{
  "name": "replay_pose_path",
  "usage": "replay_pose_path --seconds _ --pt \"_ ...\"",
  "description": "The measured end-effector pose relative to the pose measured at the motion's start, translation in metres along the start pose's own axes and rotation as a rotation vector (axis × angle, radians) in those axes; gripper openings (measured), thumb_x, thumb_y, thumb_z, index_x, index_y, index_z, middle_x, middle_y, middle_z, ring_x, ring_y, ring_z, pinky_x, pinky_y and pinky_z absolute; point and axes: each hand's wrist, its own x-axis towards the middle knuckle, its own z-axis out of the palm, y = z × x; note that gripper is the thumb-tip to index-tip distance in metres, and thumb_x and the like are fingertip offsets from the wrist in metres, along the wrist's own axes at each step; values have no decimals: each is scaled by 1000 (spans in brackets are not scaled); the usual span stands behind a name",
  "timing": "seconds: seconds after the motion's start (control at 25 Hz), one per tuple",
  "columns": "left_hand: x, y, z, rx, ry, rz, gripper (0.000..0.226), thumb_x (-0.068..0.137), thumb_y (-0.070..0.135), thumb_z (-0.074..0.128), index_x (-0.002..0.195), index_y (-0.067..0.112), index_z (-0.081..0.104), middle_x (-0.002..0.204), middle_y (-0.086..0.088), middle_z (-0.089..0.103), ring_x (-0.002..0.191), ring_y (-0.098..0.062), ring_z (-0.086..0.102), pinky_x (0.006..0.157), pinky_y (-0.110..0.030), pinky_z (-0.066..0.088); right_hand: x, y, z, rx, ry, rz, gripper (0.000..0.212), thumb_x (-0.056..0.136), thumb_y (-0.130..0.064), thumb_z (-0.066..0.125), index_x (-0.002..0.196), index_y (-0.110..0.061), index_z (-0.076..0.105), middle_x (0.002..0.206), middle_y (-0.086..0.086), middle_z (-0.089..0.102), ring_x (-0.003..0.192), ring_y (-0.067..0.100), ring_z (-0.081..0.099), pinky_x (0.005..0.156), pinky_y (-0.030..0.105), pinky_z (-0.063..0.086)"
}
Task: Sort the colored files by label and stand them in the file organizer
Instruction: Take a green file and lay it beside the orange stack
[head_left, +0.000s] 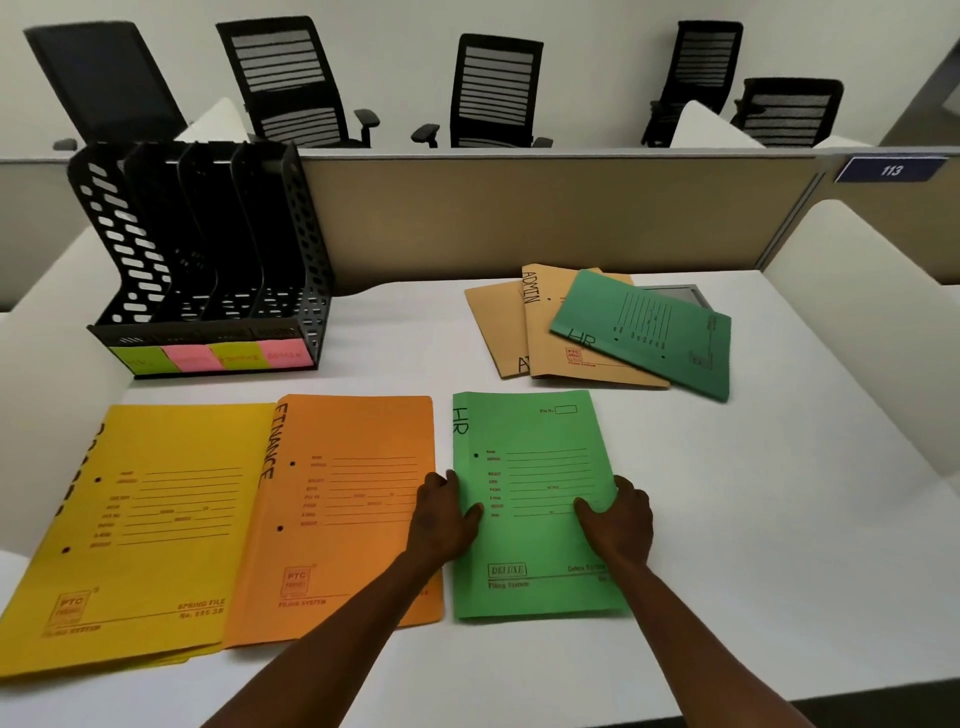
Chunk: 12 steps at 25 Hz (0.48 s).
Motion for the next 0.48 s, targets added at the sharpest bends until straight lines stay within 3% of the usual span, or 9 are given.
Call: replay_pose_path --seconds 0.2,0.48 --pt "-16 -17 -4 -16 26 108 74 94 43 58 151 8 28 133 -9 43 124 -23 39 101 -34 44 -1 -4 4 -68 -54 -3 73 79 -37 74 140 -12 43 128 15 51 121 33 50 97 41 45" --pt "-22 -30 -11 -51 -8 129 77 91 44 61 151 8 30 130 -7 43 120 -22 44 99 -34 48 -13 -4 14 -101 -20 14 72 79 -38 75 138 -10 44 128 16 51 120 34 51 97 43 46"
